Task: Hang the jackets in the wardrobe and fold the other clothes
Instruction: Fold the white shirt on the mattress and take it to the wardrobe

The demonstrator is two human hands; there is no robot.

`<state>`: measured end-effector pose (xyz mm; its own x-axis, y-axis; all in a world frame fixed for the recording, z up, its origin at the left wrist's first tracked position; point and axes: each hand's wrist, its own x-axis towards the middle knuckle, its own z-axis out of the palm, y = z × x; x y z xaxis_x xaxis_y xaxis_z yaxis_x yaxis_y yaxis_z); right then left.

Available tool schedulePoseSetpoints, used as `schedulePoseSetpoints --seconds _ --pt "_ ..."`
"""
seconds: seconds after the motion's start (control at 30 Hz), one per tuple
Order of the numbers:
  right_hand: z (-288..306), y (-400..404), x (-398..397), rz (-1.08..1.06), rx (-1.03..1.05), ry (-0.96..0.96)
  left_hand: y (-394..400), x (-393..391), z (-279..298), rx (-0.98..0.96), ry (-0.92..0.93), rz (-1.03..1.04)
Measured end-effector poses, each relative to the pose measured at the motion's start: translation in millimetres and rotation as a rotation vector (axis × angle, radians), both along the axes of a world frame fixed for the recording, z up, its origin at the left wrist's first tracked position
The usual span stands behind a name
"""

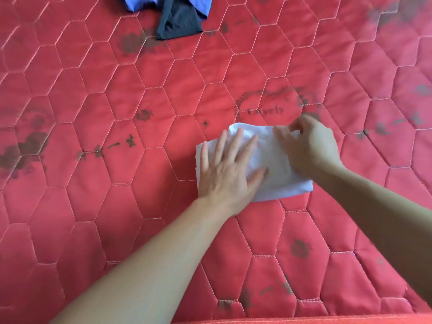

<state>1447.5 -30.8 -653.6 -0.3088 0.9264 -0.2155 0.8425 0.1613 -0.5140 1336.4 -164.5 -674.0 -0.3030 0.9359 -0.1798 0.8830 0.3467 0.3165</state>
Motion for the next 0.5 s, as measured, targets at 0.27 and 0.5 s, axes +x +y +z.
schedulePoseSetpoints --seconds 0.27,0.5 --pt "-31.3 -43.4 1.3 0.561 0.210 -0.149 4.6 -7.5 -29.7 -0.124 0.030 -0.013" --pt "-60.2 -24.4 8.1 0.488 0.116 -0.241 4.6 -6.1 -53.4 0.066 0.132 0.052"
